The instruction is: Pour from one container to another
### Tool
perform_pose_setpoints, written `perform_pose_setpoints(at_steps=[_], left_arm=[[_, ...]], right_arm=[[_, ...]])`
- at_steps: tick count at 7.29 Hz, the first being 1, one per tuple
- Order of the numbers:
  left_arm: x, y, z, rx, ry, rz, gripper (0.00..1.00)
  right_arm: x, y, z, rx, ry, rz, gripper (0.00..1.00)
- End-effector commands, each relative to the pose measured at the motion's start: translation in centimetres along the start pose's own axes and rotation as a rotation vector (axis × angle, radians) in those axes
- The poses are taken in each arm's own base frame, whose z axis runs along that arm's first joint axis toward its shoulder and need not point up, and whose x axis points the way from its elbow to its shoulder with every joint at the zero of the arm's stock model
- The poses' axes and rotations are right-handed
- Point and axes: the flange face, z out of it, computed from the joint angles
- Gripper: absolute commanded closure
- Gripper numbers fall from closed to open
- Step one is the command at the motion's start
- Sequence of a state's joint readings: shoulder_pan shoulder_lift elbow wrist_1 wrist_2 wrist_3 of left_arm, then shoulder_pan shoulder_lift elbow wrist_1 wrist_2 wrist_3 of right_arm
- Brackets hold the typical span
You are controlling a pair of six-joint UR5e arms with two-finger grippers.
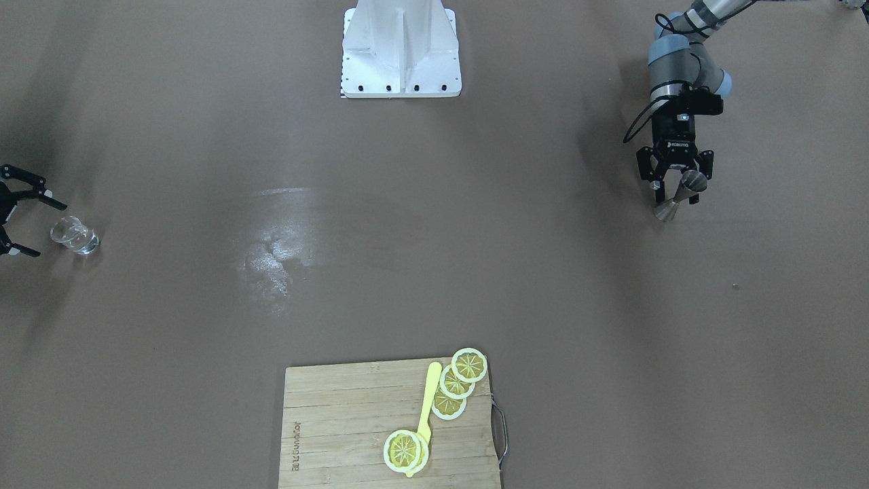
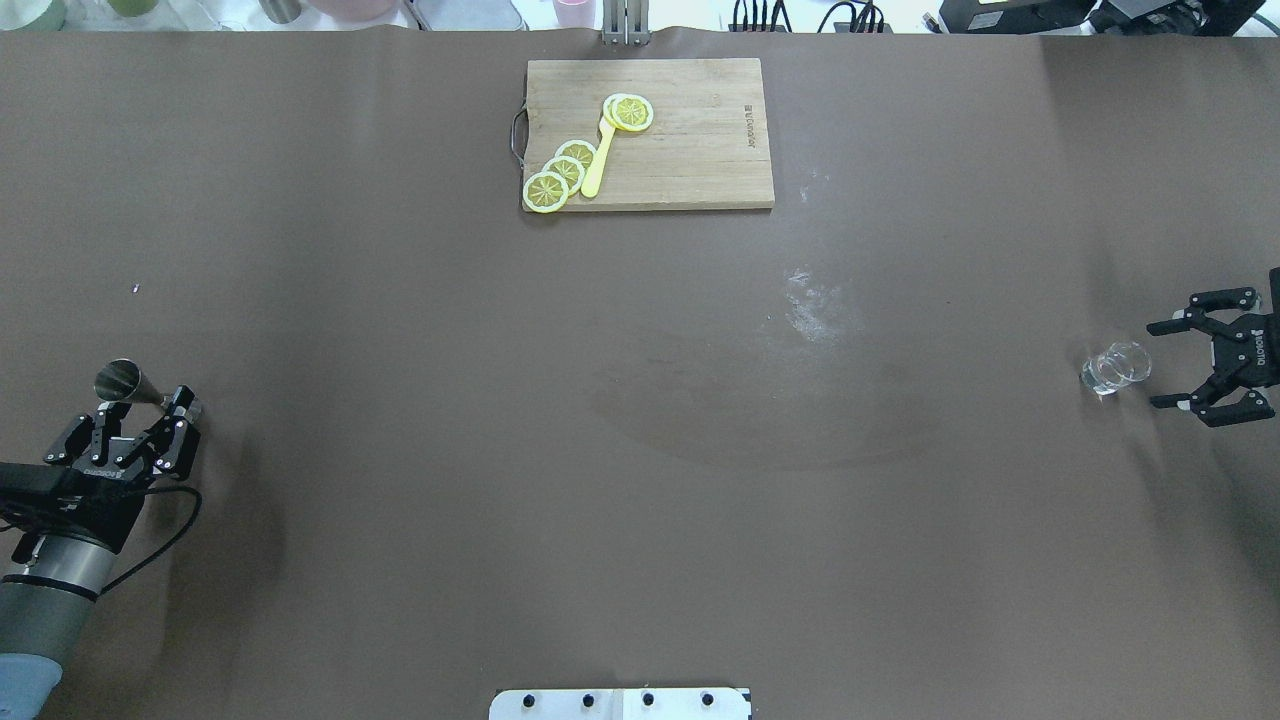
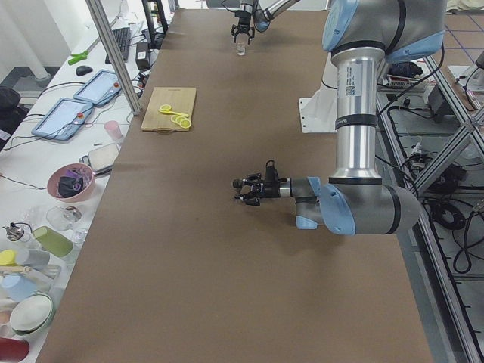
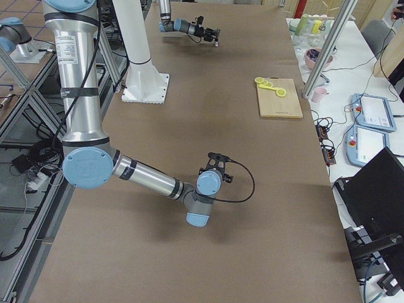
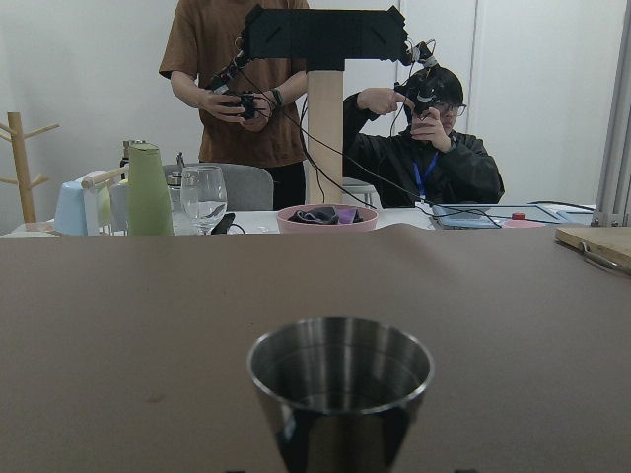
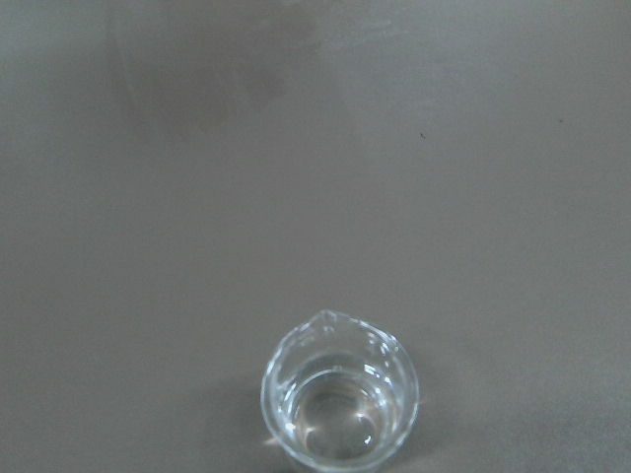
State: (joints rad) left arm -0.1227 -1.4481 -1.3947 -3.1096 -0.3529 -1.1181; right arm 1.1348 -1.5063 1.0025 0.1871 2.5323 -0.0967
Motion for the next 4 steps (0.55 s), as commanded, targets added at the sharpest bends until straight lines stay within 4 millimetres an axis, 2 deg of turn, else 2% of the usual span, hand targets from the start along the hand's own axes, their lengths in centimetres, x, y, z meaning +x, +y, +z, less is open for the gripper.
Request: perform_pose_setpoints(at_steps=[1,2,4], left_arm=[[0.0,0.0,0.0,-0.001,0.0,-0.003,0.31],[0.0,0.0,0.0,0.0,0.0,-0.004,0.36],[-0.1,0.0,0.0,-0.002,0.0,-0.002,0.46]], right_arm=[[0.5,-0.4,0.4,0.004,0.007,0.001,0.0],[1.2,-1.4,0.9,0.012,0.014,-0.006,0.0],[0.9,-1.5,1.7,0.008,-0.001,-0.006,0.0]])
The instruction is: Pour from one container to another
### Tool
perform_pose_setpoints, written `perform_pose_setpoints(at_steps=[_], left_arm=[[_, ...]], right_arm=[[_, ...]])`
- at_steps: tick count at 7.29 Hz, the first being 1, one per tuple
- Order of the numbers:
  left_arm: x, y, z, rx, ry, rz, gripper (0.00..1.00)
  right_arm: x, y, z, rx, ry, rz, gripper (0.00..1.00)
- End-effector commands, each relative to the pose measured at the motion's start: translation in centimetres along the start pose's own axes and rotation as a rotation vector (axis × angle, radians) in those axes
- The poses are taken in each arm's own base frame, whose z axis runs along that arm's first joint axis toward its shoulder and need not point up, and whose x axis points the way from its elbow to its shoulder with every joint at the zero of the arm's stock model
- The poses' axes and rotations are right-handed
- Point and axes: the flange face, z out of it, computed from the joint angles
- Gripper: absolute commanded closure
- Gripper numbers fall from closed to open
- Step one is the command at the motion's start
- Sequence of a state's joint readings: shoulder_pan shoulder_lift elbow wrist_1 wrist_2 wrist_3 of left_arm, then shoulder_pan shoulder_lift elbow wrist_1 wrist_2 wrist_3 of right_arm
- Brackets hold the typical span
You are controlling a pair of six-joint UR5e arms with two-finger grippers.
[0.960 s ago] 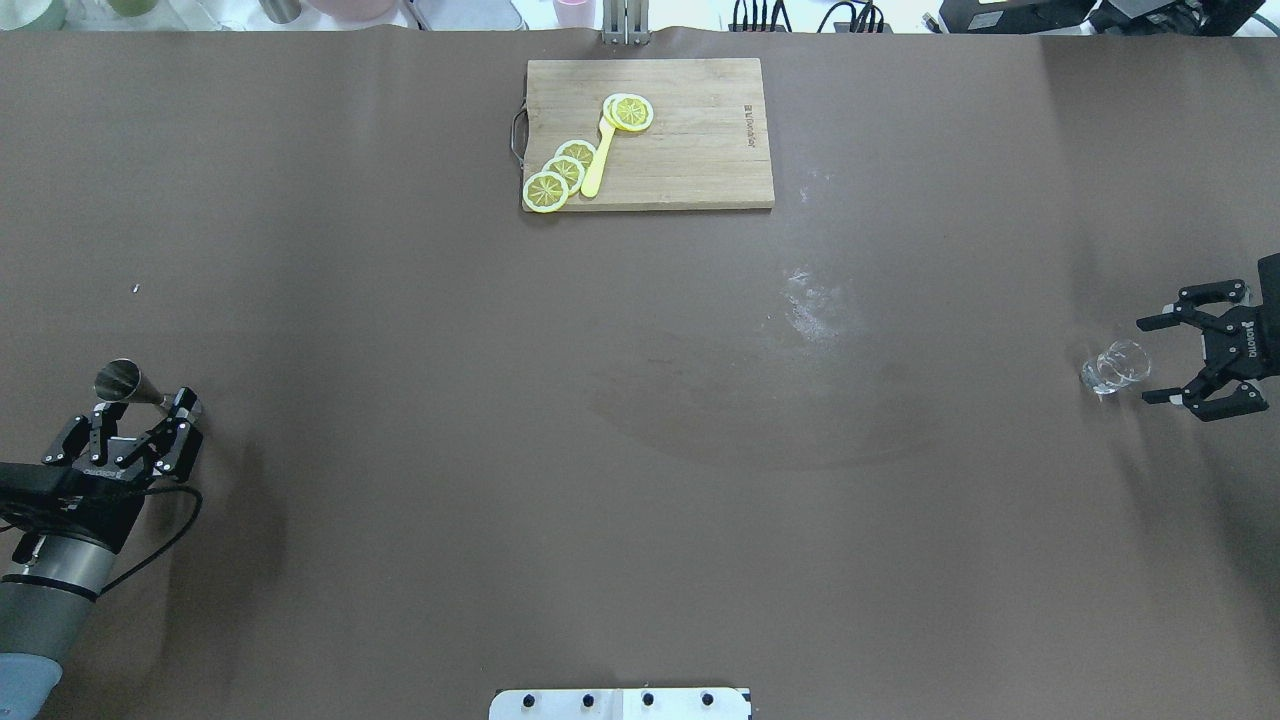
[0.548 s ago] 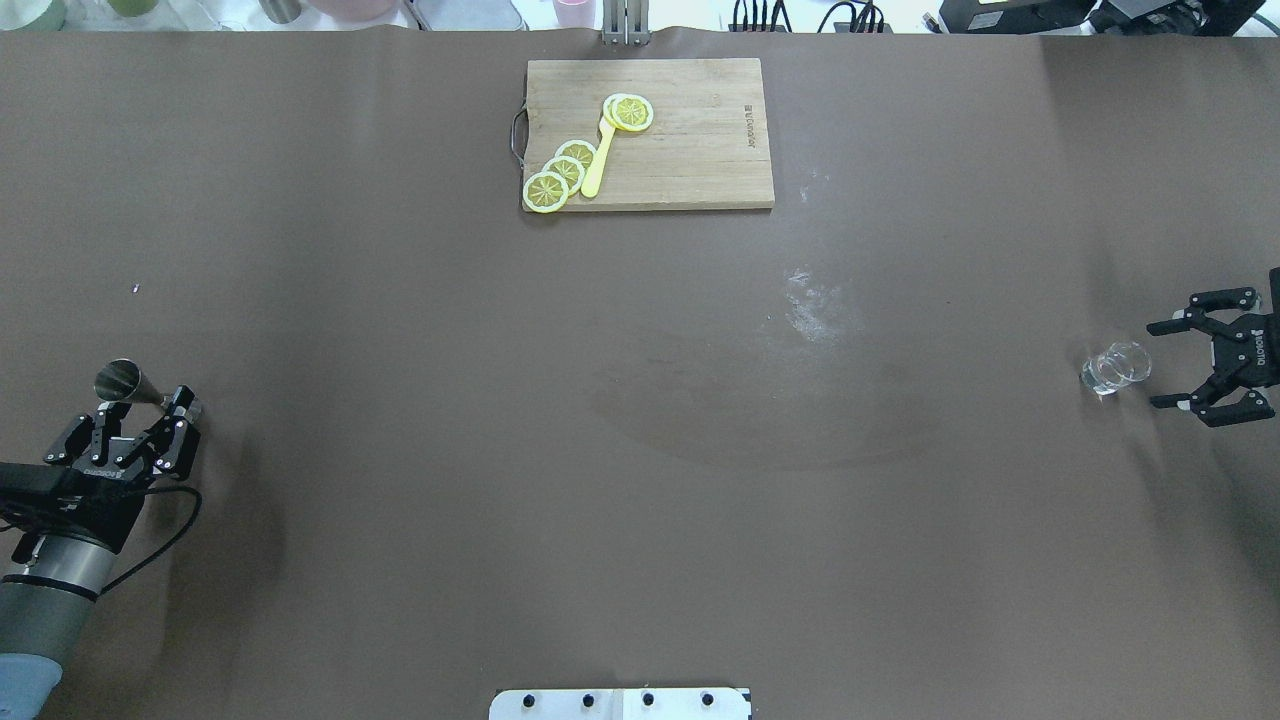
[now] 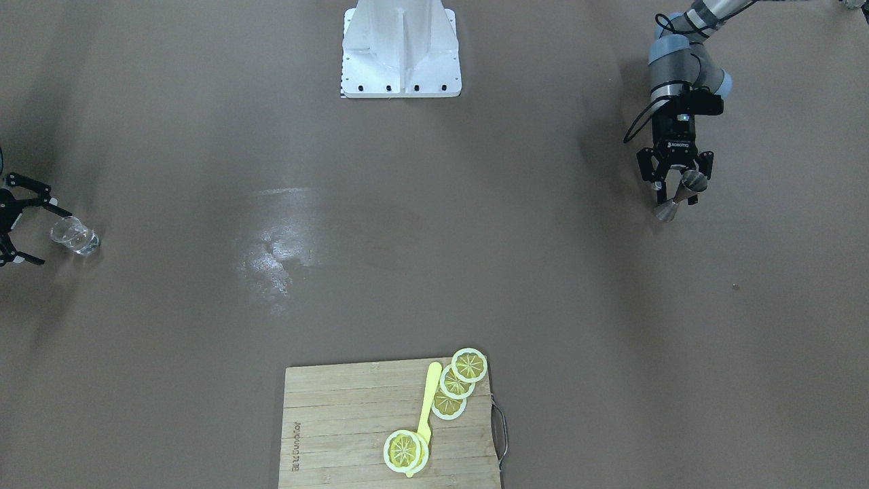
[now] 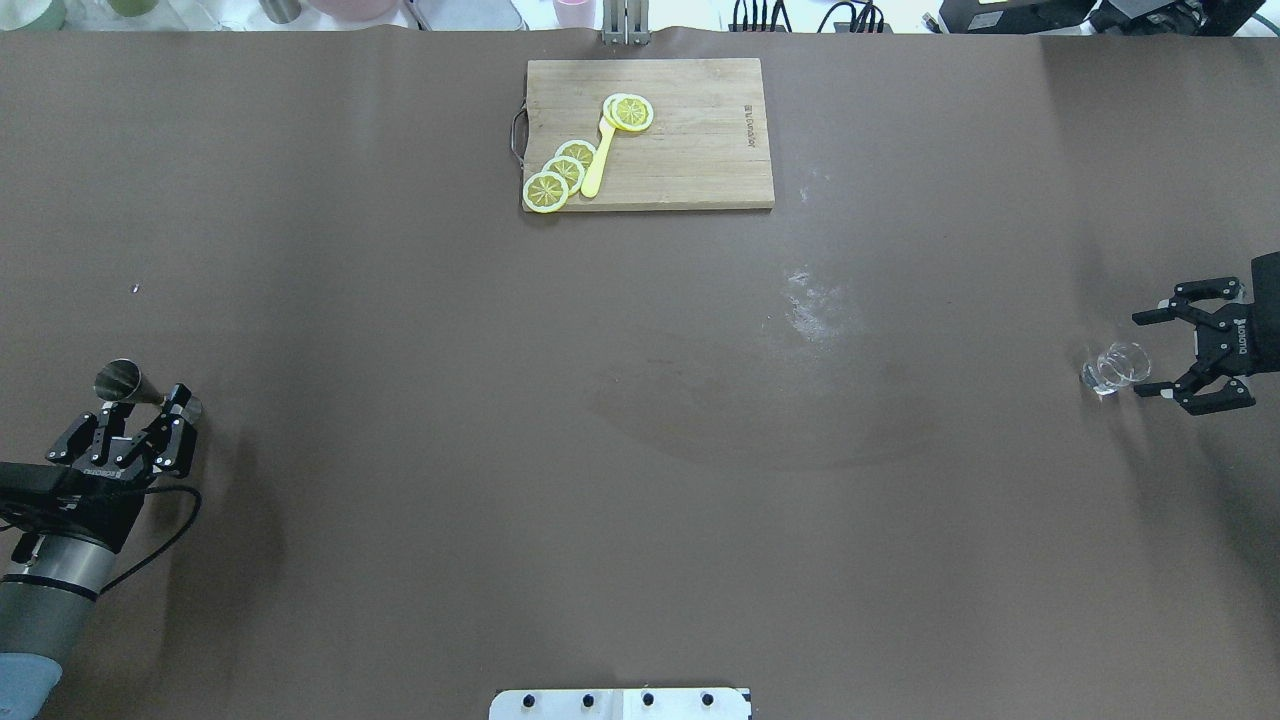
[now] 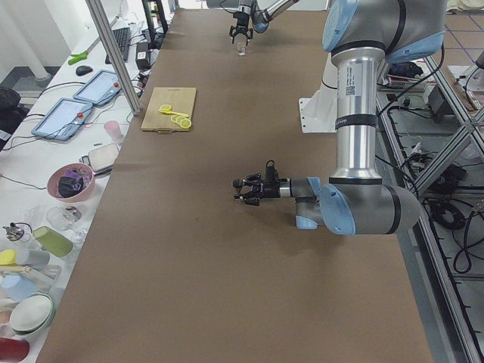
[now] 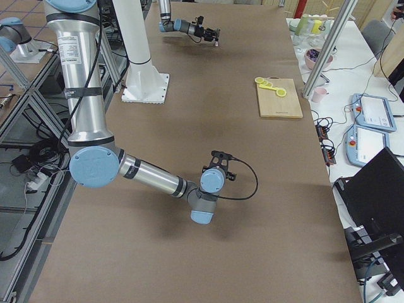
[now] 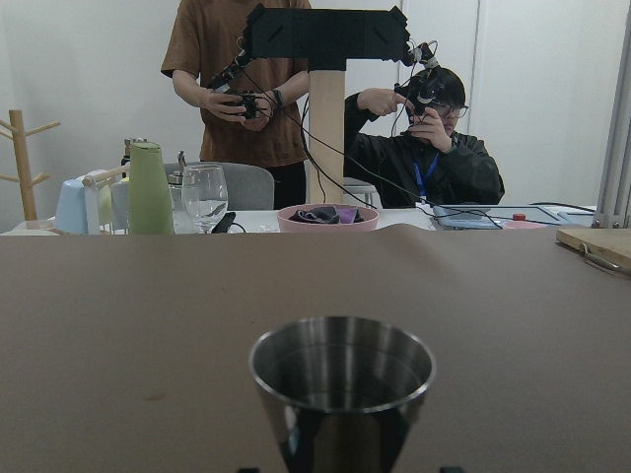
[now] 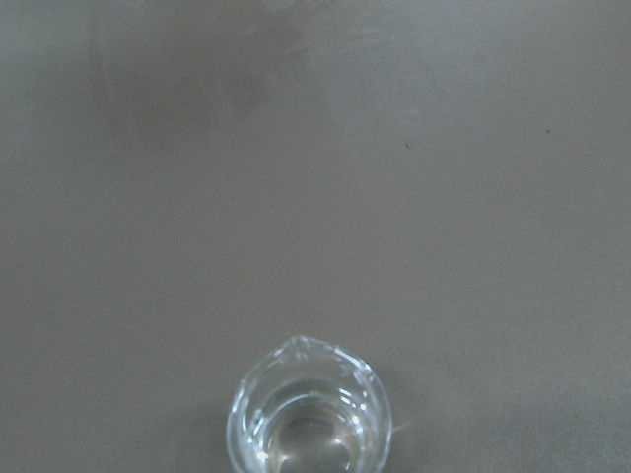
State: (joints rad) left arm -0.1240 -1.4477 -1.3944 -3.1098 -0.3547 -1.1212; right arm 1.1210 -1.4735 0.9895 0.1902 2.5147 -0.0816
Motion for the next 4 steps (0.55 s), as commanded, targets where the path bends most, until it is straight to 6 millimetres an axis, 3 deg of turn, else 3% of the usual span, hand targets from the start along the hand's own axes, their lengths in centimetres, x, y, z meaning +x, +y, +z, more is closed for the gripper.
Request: perform_pose_setpoints(at_steps=[1,2,4], left_arm=[[-0.07,0.01,0.0,-0.001,0.0,0.0,0.49],[-0.06,0.0,-0.01,-0.002,0.001,-0.002,0.52],[-0.06,0.0,-0.01,-0.002,0.001,-0.002,0.52]], right_arm=[[-0.19,-0.14,0.96,-0.004,-0.002,-0.001,0.0],[-0.38,-0.17,1.33,-0.006,-0.007,-0.002,0.0],[-0.4,-0.44,1.52,-0.003,-0.013,0.011,0.15]])
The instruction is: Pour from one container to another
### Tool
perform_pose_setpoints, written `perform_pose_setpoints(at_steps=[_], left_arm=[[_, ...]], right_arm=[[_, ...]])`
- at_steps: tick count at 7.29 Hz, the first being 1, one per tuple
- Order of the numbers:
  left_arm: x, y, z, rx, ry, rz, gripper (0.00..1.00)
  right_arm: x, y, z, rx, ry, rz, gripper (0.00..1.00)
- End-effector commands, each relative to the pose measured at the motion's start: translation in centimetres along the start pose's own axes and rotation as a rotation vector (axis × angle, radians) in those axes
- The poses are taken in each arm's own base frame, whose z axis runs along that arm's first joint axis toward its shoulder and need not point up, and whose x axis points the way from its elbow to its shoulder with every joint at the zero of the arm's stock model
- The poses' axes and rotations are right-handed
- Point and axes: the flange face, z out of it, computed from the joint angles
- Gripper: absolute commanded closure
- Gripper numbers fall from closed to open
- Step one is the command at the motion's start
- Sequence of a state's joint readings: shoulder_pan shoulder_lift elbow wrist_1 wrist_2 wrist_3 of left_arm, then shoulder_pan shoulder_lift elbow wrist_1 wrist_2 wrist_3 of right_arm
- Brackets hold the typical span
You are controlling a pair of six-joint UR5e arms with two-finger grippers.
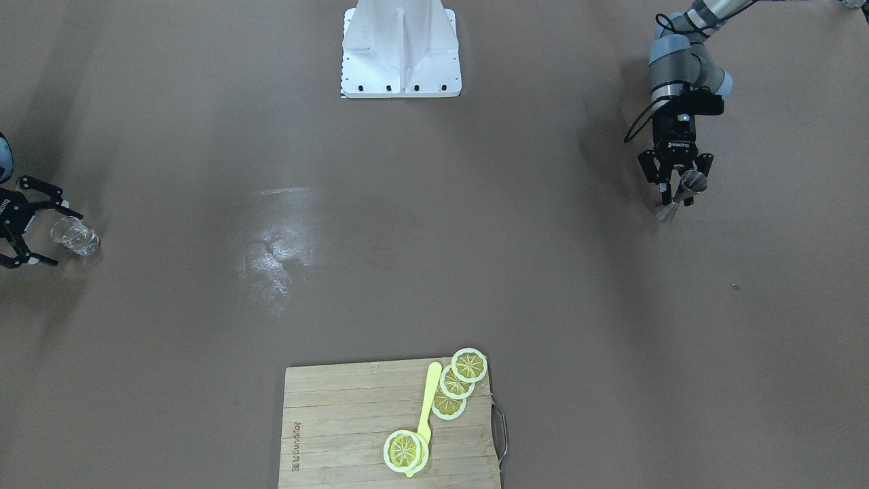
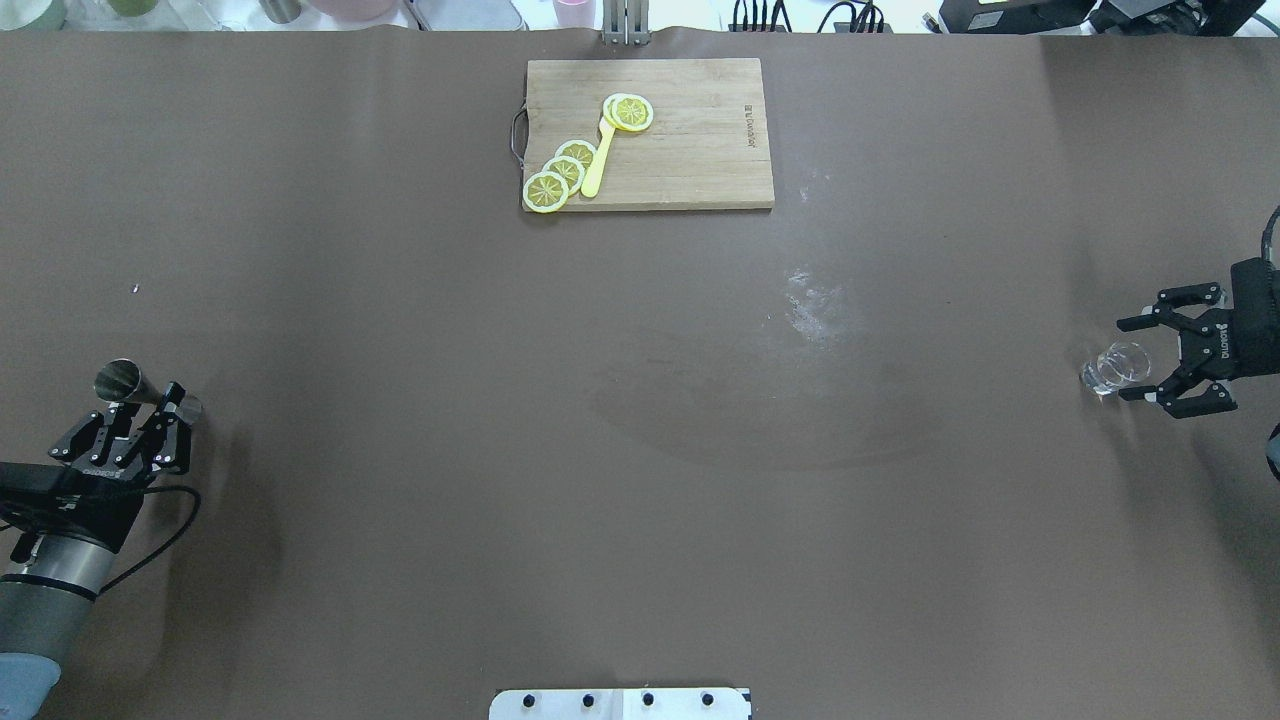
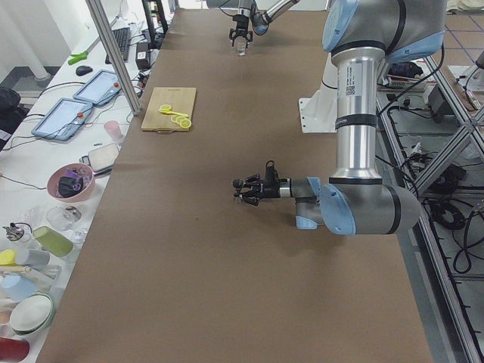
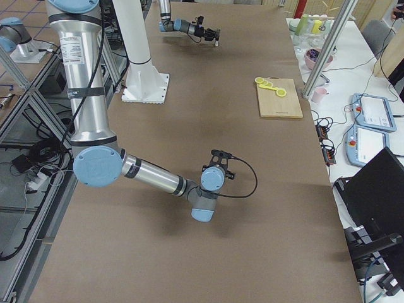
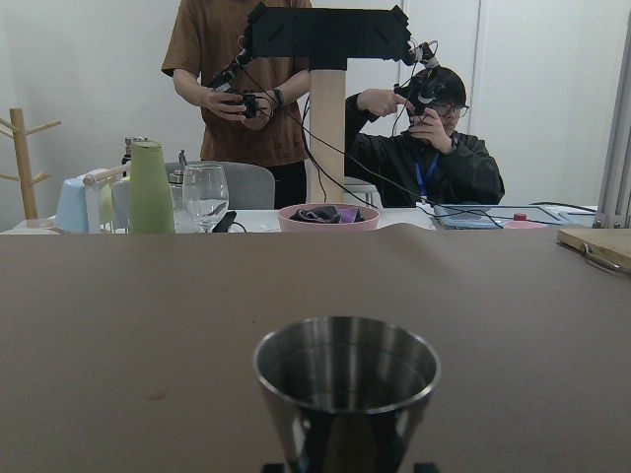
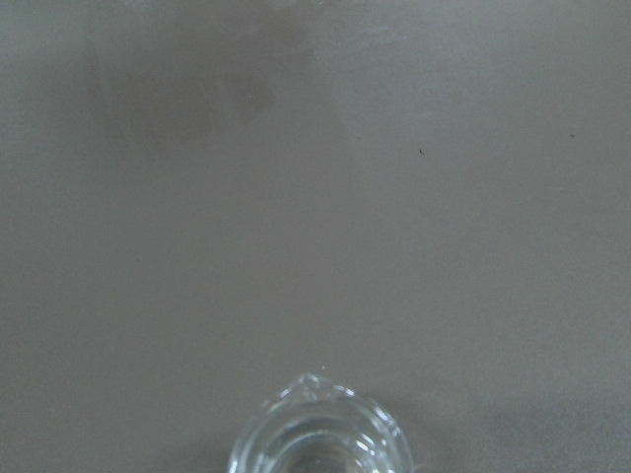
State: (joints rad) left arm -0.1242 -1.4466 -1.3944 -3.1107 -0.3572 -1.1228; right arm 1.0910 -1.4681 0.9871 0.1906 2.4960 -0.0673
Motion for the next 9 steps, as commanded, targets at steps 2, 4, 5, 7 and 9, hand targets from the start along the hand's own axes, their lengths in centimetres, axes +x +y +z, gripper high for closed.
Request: perform_pose_setpoints(at_steps=[2,4,5,7,9], left_arm=[[-0.1,0.1,0.0,-0.002,0.0,0.003,0.63],[-0.1,0.1,0.0,-0.003,0.001,0.003,0.7],[-0.1,0.1,0.0,-0.002,0.0,0.003,0.74],[0.0,-0.1,0.0,-0.001,0.002,-0.002,0.78],[0.4,-0.5,-0.1,-0.001,0.006,-0.009,0.82]], right_arm=[[0.1,-0.5,0.4,0.005,-0.004,0.002,0.19],[0.3,-0.9,0.6,0.009,-0.004,-0.004,0.23],[0.3,-0.9,0.6,0.009,-0.004,-0.004,0.24],[0.3,-1.1,0.6,0.011,-0.004,-0.007,0.59],[0.3,-1.4,0.5,0.015,-0.004,-0.012,0.93]])
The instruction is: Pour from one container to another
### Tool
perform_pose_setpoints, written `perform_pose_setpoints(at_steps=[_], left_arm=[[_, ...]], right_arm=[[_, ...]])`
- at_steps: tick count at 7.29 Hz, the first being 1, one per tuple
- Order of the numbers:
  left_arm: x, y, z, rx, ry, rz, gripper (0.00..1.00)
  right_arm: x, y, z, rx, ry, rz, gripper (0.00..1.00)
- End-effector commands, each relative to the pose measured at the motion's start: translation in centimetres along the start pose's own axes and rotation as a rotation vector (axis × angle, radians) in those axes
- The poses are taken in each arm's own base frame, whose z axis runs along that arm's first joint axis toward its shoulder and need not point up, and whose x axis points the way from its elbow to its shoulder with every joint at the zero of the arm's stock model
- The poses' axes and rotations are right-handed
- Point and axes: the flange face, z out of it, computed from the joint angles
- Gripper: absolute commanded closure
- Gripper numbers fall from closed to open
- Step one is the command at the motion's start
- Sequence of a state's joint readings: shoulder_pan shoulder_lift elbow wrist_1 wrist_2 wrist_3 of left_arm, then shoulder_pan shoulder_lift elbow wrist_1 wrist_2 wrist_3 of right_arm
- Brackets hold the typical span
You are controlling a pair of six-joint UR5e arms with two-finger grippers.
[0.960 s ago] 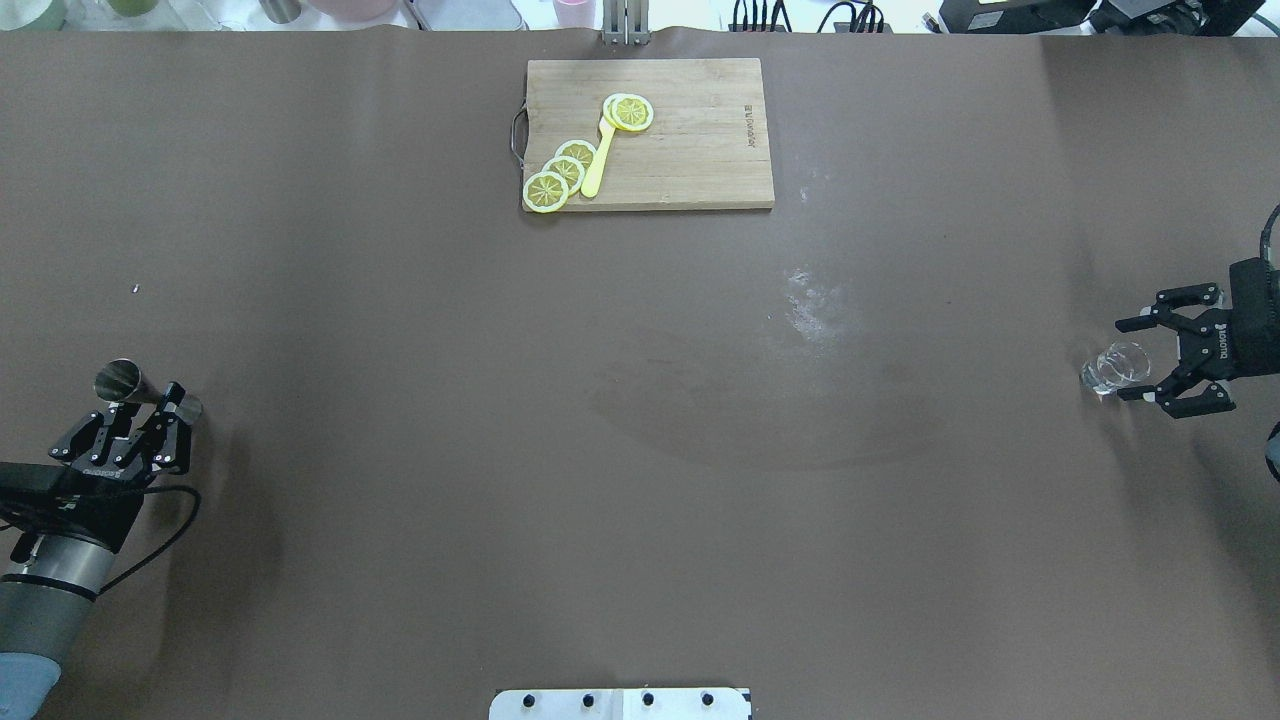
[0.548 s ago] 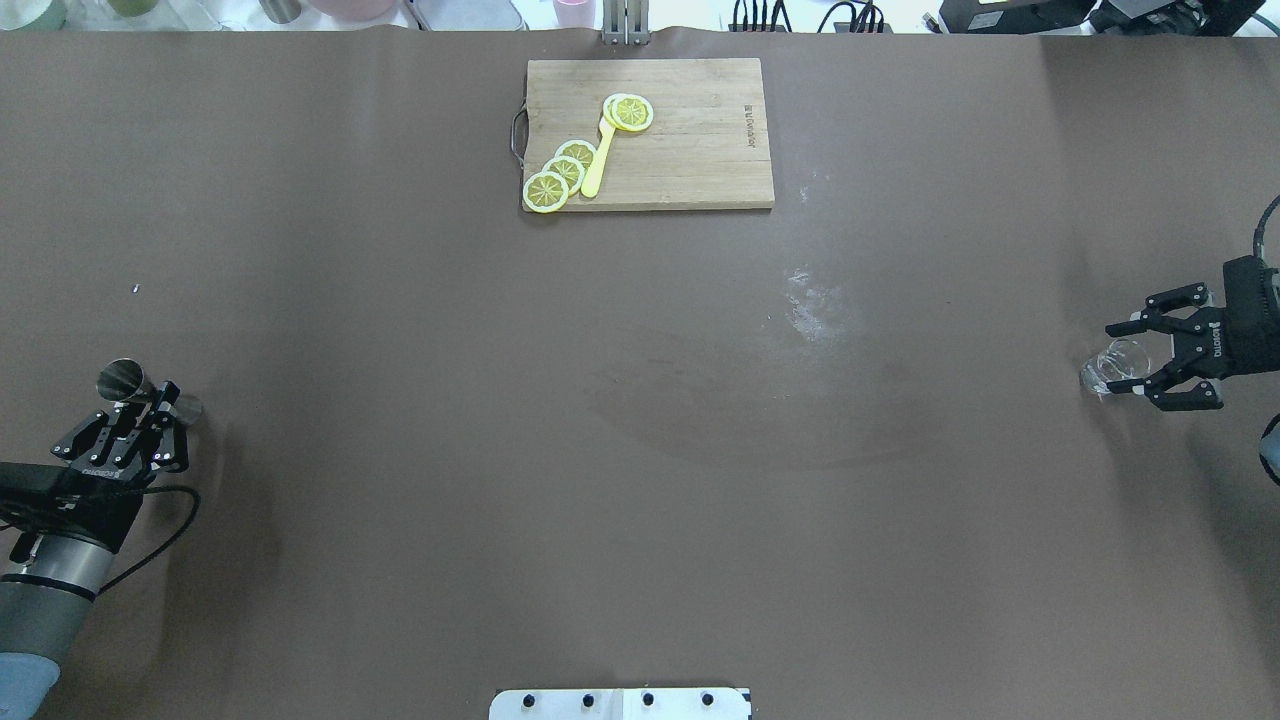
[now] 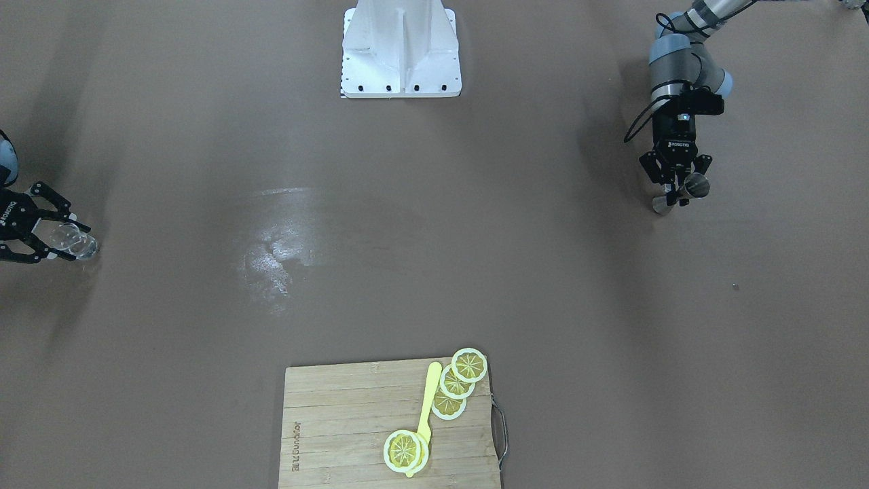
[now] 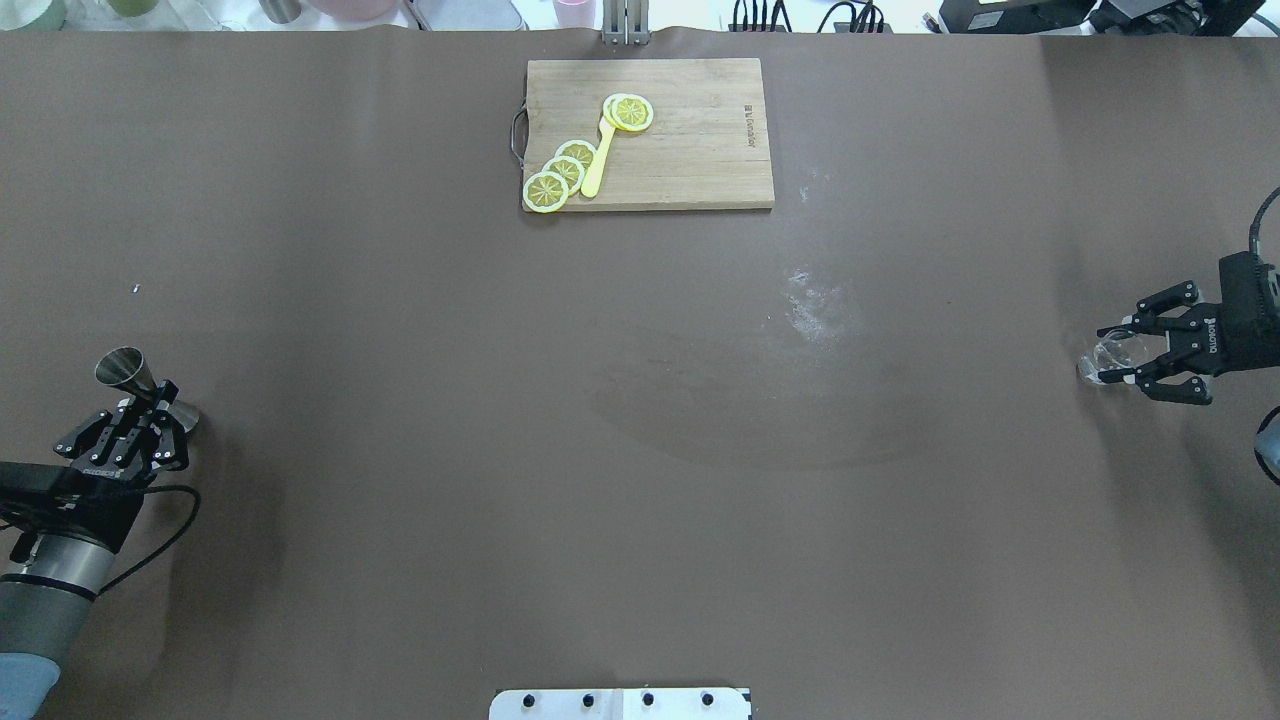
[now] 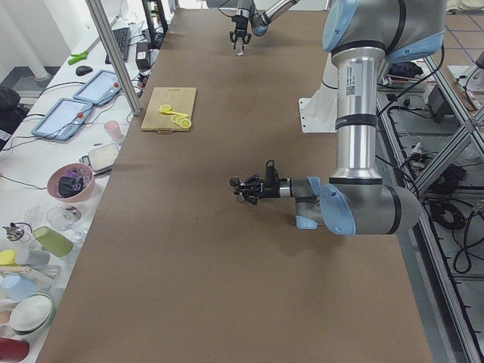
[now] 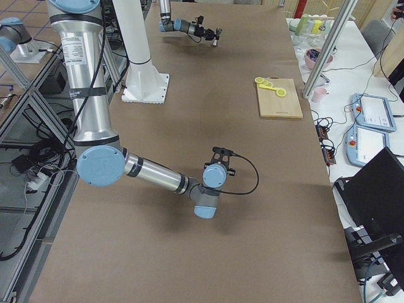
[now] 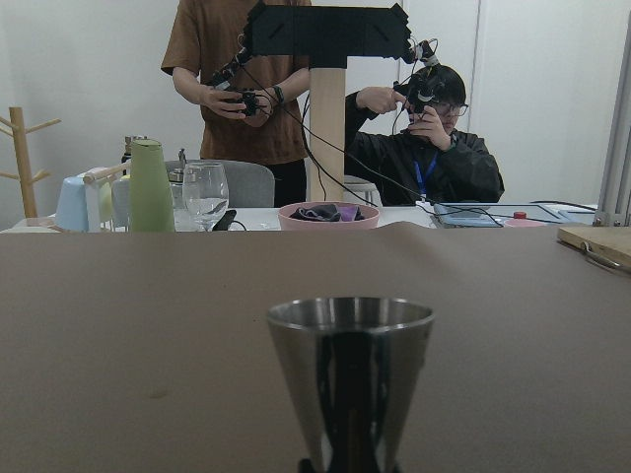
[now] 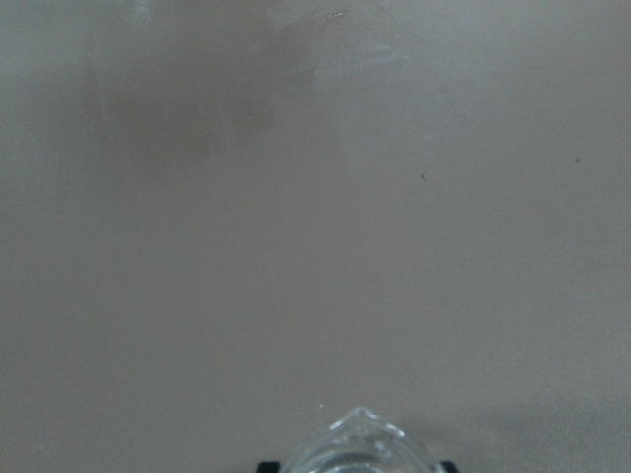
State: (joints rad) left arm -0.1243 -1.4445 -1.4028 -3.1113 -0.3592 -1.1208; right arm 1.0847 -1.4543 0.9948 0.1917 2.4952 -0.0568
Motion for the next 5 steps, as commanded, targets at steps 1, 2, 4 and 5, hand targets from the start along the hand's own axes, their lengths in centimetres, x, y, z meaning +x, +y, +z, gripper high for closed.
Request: perform_pose_setpoints(at_steps=[1,2,4,5], left_arm=[[0.5,-0.7,-0.2,0.002,0.006,-0.012,0.86],[1.3,-1.8,-0.4,0.002,0.016,-0.032,0.9],[2.4,-3.4,-0.7,0.008,0.025,-0.06,0.97],[2.6,-4.2,-1.0,0.007,0.03,-0.068,1.0]], right_arm=[[0.0,-0.5,0.0,0.007,0.0,-0.006,1.0],[0.0,-1.4,-0.1,0.019,0.0,0.009,1.0],[-0.2,-3.4,-0.7,0.045,-0.004,0.063,1.0],[-0.2,-3.9,-1.1,0.052,0.012,0.12,1.0]])
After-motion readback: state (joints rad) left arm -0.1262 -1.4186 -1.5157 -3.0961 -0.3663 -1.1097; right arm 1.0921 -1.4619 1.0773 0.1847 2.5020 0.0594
